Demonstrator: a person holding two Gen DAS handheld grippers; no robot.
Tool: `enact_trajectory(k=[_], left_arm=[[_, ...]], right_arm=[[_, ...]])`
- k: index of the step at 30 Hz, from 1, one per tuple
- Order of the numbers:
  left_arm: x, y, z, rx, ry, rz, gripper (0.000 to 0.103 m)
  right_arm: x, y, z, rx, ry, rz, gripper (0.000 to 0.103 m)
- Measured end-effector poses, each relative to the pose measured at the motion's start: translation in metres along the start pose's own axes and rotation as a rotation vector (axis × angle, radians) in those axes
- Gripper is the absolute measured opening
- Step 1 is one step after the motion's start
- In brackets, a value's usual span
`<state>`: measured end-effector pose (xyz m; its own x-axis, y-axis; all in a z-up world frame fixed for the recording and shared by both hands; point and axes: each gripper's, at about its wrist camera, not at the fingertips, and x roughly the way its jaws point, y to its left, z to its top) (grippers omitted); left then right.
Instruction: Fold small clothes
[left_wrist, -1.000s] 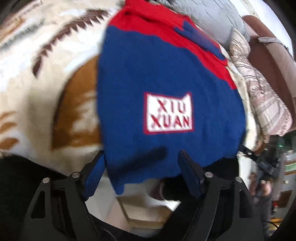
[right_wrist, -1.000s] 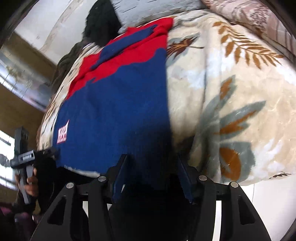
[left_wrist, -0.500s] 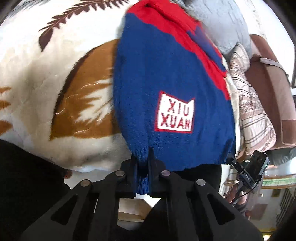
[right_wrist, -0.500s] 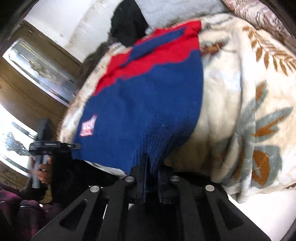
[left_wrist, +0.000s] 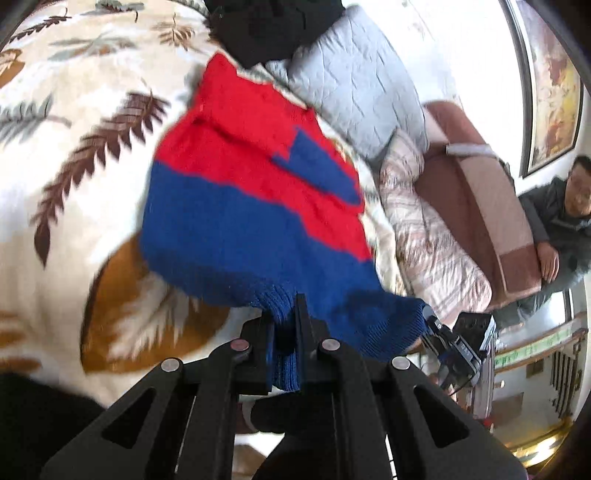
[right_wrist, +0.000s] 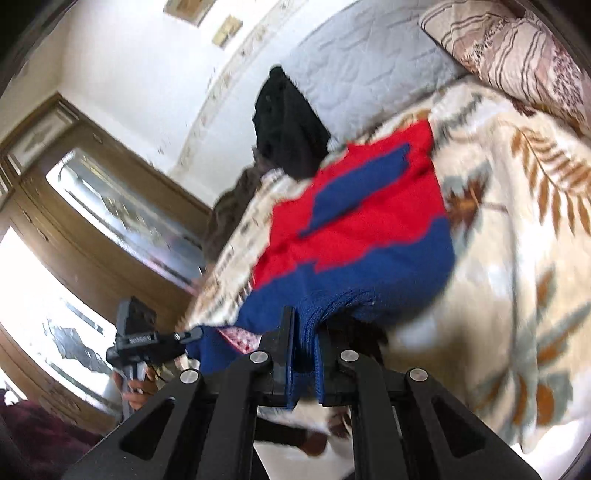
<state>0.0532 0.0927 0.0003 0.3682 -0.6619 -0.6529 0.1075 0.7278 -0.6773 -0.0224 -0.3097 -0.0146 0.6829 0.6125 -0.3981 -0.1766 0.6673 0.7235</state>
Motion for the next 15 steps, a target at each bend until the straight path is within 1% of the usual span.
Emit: enact_trajectory(k=[2,5,8,12,15], left_arm=[[0.002,0.002,0.017,-0.016,-0.033,-0.006,0.006],[0.009,0.003,0.041,-0.029,-0.074,0.008,0.006],[0.015,0.005,0.062,-0.053,-0.102,0.000,0.006],[0.025,0.009,0.099,-0.083,-0.155,0.000,0.006],[0.034,0.013,0.122,-0.108,-0.179,-0.007,0.006]], right_arm=[[0.004,-0.001,0.013,0.013,-0.027,0.005,0.008],[0.015,0.000,0.035,0.024,-0.068,0.001,0.008],[0.028,-0.003,0.057,0.041,-0.106,-0.005,0.008],[0.047,-0.012,0.084,0.080,-0.168,-0.014,0.008],[0.063,-0.024,0.103,0.132,-0.223,-0.016,0.008]])
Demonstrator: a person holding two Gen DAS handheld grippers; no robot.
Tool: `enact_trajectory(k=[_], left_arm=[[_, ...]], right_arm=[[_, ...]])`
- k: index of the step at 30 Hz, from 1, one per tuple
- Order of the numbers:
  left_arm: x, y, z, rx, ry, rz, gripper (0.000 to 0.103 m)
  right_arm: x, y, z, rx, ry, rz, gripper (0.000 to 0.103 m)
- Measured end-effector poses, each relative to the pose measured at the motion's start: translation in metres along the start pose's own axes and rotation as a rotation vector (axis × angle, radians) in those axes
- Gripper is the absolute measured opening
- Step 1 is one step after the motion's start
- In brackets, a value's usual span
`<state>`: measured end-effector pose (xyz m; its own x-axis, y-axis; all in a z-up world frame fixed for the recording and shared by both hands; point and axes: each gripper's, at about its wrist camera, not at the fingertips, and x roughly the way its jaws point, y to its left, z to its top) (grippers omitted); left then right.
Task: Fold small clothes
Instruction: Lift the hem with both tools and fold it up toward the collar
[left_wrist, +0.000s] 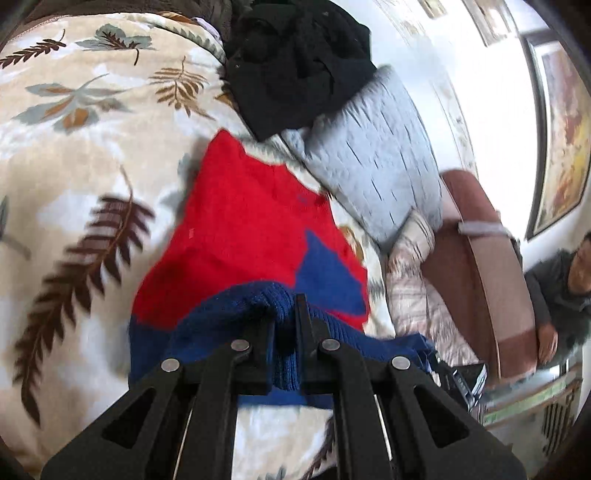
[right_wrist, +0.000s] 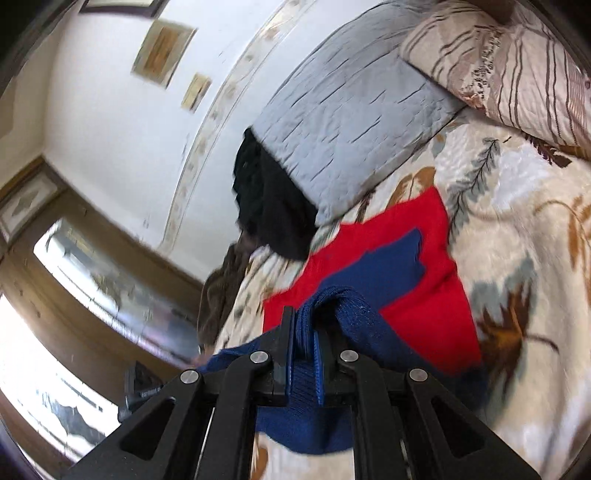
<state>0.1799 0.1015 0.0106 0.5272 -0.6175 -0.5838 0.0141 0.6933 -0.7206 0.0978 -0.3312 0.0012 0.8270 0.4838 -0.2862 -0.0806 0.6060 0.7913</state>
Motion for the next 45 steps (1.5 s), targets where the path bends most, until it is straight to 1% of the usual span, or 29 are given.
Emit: enact_trajectory(k=[3,6,9,14,16,18,20,21,22,23,24,26,27,28,29,30,31,33,35,36,37,38,39,41,42,43,44,45], left_arm=[[0.018,0.001,0.027,-0.012,-0.026,0.007,0.006],[0.038,0.003,0.054,-0.022,-0.030,0.018,0.006],[0.059,0.005,0.077,-0.024,-0.021,0.038,0.006],[0.097,0.013,0.114,-0.019,-0.019,0.087,0.006],[0.116,0.020,0.122,-0.031,0.002,0.107,0.006],[0.139,0.031,0.127,-0.046,0.034,0.147,0.006],[0.157,0.043,0.129,-0.074,0.072,0.172,0.007],[0.164,0.049,0.130,-0.102,0.090,0.163,0.007],[0.164,0.054,0.130,-0.129,0.095,0.134,0.007],[0.160,0.056,0.130,-0.146,0.095,0.108,0.007],[0.153,0.057,0.130,-0.162,0.093,0.062,0.008],[0.140,0.059,0.130,-0.176,0.089,-0.011,0.010],[0.135,0.059,0.131,-0.176,0.087,-0.027,0.013],[0.130,0.058,0.131,-0.170,0.092,-0.038,0.015],[0.127,0.057,0.130,-0.162,0.091,-0.033,0.016],[0.122,0.056,0.129,-0.148,0.079,-0.009,0.023],[0.117,0.054,0.128,-0.131,0.061,0.026,0.030],[0.111,0.054,0.130,-0.125,0.034,0.025,0.033],[0.108,0.055,0.131,-0.121,0.028,0.034,0.044],[0.111,0.055,0.133,-0.105,0.037,0.055,0.054],[0.116,0.054,0.133,-0.089,0.047,0.086,0.056],[0.120,0.052,0.134,-0.064,0.058,0.132,0.056],[0.126,0.050,0.134,-0.040,0.075,0.160,0.056],[0.136,0.050,0.133,-0.015,0.116,0.199,0.056],[0.141,0.049,0.131,-0.004,0.133,0.225,0.056],[0.144,0.044,0.128,0.024,0.137,0.253,0.053],[0.144,0.038,0.126,0.064,0.128,0.292,0.046],[0.142,0.030,0.122,0.106,0.117,0.322,0.023]], right_arm=[[0.020,-0.010,0.015,0.044,-0.061,-0.002,0.008],[0.046,-0.024,0.029,0.103,-0.111,0.008,0.008],[0.070,-0.039,0.040,0.152,-0.132,0.012,0.007],[0.106,-0.062,0.057,0.209,-0.141,0.015,0.007],[0.118,-0.070,0.064,0.220,-0.142,0.008,0.004],[0.130,-0.081,0.071,0.235,-0.140,-0.007,0.004],[0.142,-0.091,0.075,0.254,-0.108,-0.040,0.007],[0.148,-0.096,0.075,0.265,-0.082,-0.092,0.010],[0.150,-0.098,0.075,0.261,-0.070,-0.142,0.011],[0.149,-0.099,0.075,0.249,-0.065,-0.160,0.011],[0.146,-0.097,0.076,0.249,-0.066,-0.145,0.012],[0.134,-0.092,0.081,0.251,-0.097,-0.079,0.019],[0.125,-0.088,0.084,0.240,-0.130,-0.050,0.035],[0.116,-0.083,0.087,0.217,-0.161,-0.053,0.051],[0.113,-0.080,0.088,0.191,-0.172,-0.078,0.053],[0.111,-0.075,0.089,0.137,-0.165,-0.146,0.052],[0.115,-0.070,0.090,0.079,-0.135,-0.225,0.052],[0.127,-0.067,0.088,0.008,-0.083,-0.306,0.052],[0.138,-0.066,0.083,-0.032,-0.038,-0.333,0.052],[0.143,-0.066,0.081,-0.049,-0.020,-0.347,0.052],[0.150,-0.066,0.079,-0.066,0.004,-0.377,0.052],[0.152,-0.067,0.078,-0.072,0.012,-0.400,0.052],[0.155,-0.069,0.077,-0.073,0.018,-0.424,0.052],[0.161,-0.073,0.076,-0.059,0.045,-0.426,0.052],[0.165,-0.075,0.074,-0.064,0.065,-0.418,0.051],[0.169,-0.074,0.072,-0.084,0.076,-0.423,0.039],[0.172,-0.071,0.070,-0.114,0.082,-0.431,0.025],[0.175,-0.066,0.067,-0.159,0.091,-0.449,0.012]])
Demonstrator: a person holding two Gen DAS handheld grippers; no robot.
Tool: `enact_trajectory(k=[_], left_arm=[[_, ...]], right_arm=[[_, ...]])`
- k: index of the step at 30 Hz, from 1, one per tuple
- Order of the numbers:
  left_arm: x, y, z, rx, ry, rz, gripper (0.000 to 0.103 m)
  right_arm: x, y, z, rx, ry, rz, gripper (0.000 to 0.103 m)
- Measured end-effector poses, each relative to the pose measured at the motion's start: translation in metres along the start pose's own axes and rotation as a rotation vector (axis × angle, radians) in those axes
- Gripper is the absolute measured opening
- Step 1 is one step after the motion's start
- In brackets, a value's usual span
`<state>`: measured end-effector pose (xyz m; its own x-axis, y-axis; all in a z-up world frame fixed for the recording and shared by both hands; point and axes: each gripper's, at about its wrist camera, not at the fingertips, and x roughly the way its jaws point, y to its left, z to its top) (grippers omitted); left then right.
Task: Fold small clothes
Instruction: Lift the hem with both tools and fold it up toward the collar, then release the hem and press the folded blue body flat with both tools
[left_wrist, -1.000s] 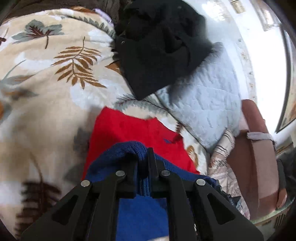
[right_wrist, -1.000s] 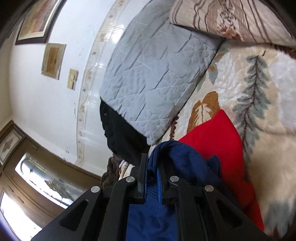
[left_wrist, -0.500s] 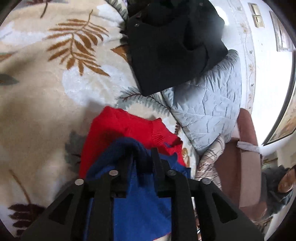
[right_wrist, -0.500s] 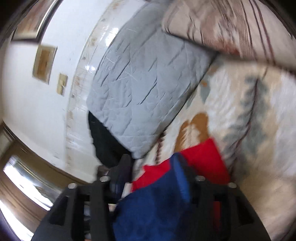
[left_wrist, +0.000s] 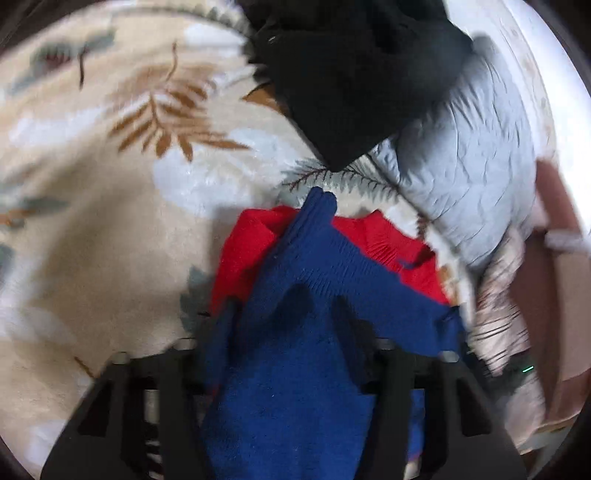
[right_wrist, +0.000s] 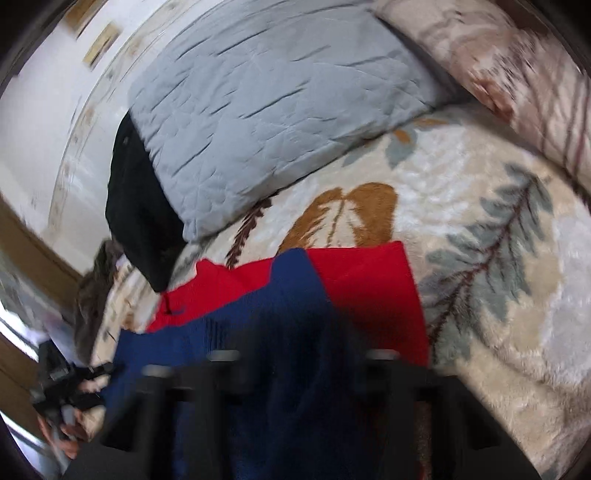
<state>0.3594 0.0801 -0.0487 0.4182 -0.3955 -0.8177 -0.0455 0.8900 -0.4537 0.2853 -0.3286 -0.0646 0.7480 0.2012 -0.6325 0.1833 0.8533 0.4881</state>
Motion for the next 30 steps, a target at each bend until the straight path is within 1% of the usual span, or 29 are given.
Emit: enact_trajectory(k=[1,2,4,5,7,9,11,14,15,17,18,20,21,23,24,25,26,27,28,29,30], left_arm=[[-0.003,-0.005,-0.002,0.027,-0.014,0.024,0.007],[-0.009,-0.009,-0.004,0.045,-0.039,0.033,0.007],[-0.020,-0.012,-0.003,0.043,-0.086,0.027,0.005],[-0.024,-0.013,-0.001,0.041,-0.108,0.025,0.004],[-0.024,-0.013,0.006,0.032,-0.143,0.029,0.004],[-0.011,-0.011,0.014,0.014,-0.131,0.048,0.005],[0.004,-0.004,0.020,-0.016,-0.111,0.056,0.005],[0.025,0.008,0.022,-0.052,-0.097,0.074,0.005],[0.029,0.011,0.020,-0.063,-0.099,0.069,0.006],[0.027,0.011,0.019,-0.056,-0.111,0.070,0.007],[0.025,0.010,0.019,-0.053,-0.102,0.074,0.007],[0.015,0.010,0.019,-0.063,-0.082,0.062,0.008],[0.006,0.009,0.017,-0.071,-0.075,0.055,0.010],[-0.015,0.008,0.006,-0.064,-0.089,0.026,0.014],[-0.023,0.005,0.000,-0.055,-0.096,0.021,0.023],[-0.034,0.002,-0.011,-0.039,-0.111,0.019,0.035],[-0.041,0.000,-0.022,-0.025,-0.127,0.026,0.041],[-0.046,-0.001,-0.034,-0.009,-0.148,0.045,0.047],[-0.047,-0.001,-0.046,0.008,-0.165,0.073,0.047],[-0.040,-0.001,-0.055,0.023,-0.150,0.116,0.047],[-0.030,0.000,-0.059,0.028,-0.116,0.155,0.047]], right_arm=[[-0.002,0.005,-0.001,-0.031,-0.009,-0.014,0.012],[-0.004,0.009,0.000,-0.049,-0.023,-0.016,0.012],[-0.019,0.017,0.003,-0.064,-0.080,0.020,0.011],[-0.032,0.018,0.007,-0.040,-0.130,0.054,0.011],[-0.047,0.012,0.014,0.018,-0.189,0.099,0.011],[-0.051,-0.003,0.019,0.097,-0.215,0.130,0.011],[-0.042,-0.018,0.020,0.150,-0.203,0.120,0.011],[-0.019,-0.034,0.020,0.208,-0.140,0.092,0.011],[-0.009,-0.038,0.019,0.223,-0.107,0.062,0.011],[0.008,-0.048,0.015,0.271,-0.037,0.024,0.011],[0.009,-0.051,0.013,0.289,-0.031,0.035,0.010],[0.003,-0.050,0.016,0.302,-0.037,0.058,0.018],[-0.003,-0.048,0.016,0.301,-0.046,0.055,0.019],[-0.021,-0.042,0.016,0.287,-0.074,0.057,0.021],[-0.030,-0.039,0.015,0.277,-0.077,0.076,0.025],[-0.037,-0.035,0.013,0.267,-0.067,0.081,0.033],[-0.040,-0.031,0.012,0.254,-0.054,0.075,0.037],[-0.043,-0.024,0.006,0.219,-0.026,0.046,0.041],[-0.042,-0.019,0.003,0.188,0.002,0.015,0.040],[-0.039,-0.016,-0.001,0.165,0.018,-0.009,0.037],[-0.037,-0.012,-0.006,0.132,0.024,-0.039,0.015]])
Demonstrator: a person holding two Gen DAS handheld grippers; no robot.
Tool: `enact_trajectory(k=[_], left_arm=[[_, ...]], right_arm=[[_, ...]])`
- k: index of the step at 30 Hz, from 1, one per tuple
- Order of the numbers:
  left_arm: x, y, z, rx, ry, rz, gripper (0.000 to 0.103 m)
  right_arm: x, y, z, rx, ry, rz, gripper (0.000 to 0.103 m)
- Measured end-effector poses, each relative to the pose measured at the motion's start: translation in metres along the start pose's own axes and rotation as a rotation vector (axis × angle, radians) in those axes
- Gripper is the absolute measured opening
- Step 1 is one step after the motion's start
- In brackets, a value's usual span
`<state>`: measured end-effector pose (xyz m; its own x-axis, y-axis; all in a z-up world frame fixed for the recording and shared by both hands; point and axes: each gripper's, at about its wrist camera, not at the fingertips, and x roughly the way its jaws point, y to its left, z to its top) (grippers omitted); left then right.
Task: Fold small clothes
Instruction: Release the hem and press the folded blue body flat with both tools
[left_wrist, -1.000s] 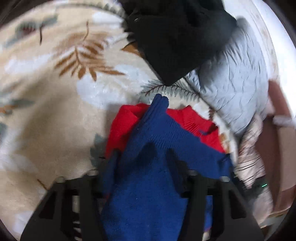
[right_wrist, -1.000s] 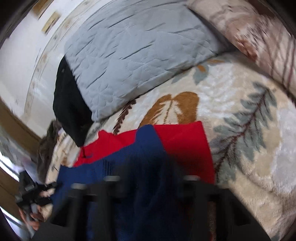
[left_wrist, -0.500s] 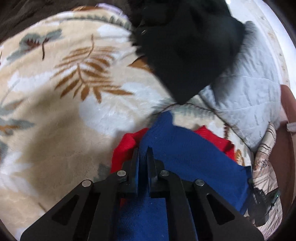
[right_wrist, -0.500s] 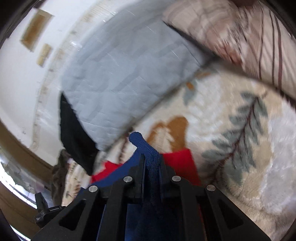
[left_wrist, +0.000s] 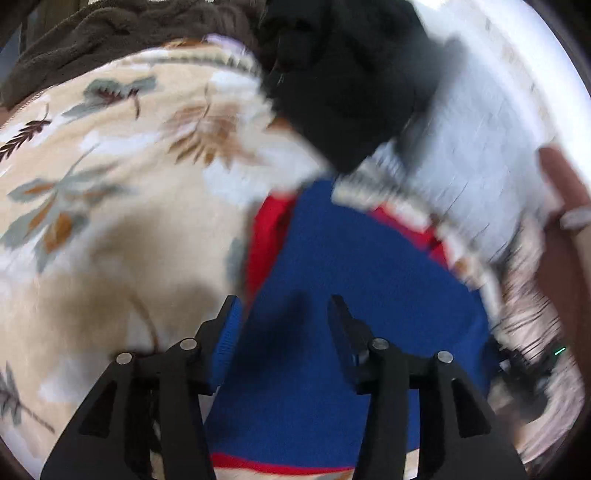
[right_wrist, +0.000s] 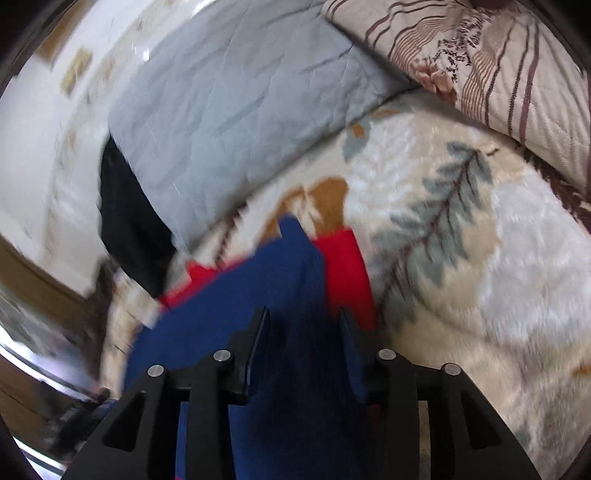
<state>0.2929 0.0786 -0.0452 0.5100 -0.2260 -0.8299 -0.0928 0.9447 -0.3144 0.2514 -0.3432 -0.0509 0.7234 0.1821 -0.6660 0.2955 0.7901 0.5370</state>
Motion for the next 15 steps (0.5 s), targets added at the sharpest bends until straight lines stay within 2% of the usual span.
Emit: enact_trajectory(k=[1,2,4,6,8,9,10,11,12,14,15], left_arm=[[0.010,0.002,-0.005,0.002,0.045,0.024,0.045],[0.015,0.005,-0.011,-0.012,0.084,0.024,0.045],[0.002,0.011,-0.016,-0.050,0.072,-0.010,0.044],[-0.020,0.015,-0.024,-0.066,0.031,-0.019,0.045],[-0.033,0.015,-0.032,-0.096,0.005,-0.042,0.051],[-0.034,0.016,-0.036,-0.114,0.003,-0.048,0.054],[-0.033,0.015,-0.038,-0.118,-0.001,-0.052,0.054],[-0.032,0.012,-0.040,-0.103,-0.001,-0.038,0.055],[-0.026,0.007,-0.039,-0.061,0.006,0.006,0.055],[-0.016,0.001,-0.040,-0.008,0.029,0.051,0.055],[-0.011,0.001,-0.039,-0.008,0.038,0.063,0.055]], right_arm=[[0.001,0.002,-0.004,-0.028,-0.005,-0.011,0.008],[-0.002,0.004,-0.007,-0.047,-0.017,-0.027,0.008],[-0.022,0.003,-0.008,0.001,-0.051,-0.003,0.010],[-0.047,-0.004,-0.009,0.080,-0.074,0.027,0.016],[-0.066,-0.005,-0.015,0.109,-0.050,0.025,0.033],[-0.074,-0.005,-0.023,0.110,-0.044,0.003,0.055],[-0.080,-0.007,-0.032,0.108,-0.054,-0.038,0.072],[-0.080,-0.008,-0.037,0.103,-0.062,-0.073,0.073],[-0.077,-0.010,-0.043,0.085,-0.062,-0.126,0.073],[-0.063,-0.015,-0.050,0.046,-0.010,-0.173,0.069],[-0.053,-0.015,-0.052,0.021,0.030,-0.144,0.046]])
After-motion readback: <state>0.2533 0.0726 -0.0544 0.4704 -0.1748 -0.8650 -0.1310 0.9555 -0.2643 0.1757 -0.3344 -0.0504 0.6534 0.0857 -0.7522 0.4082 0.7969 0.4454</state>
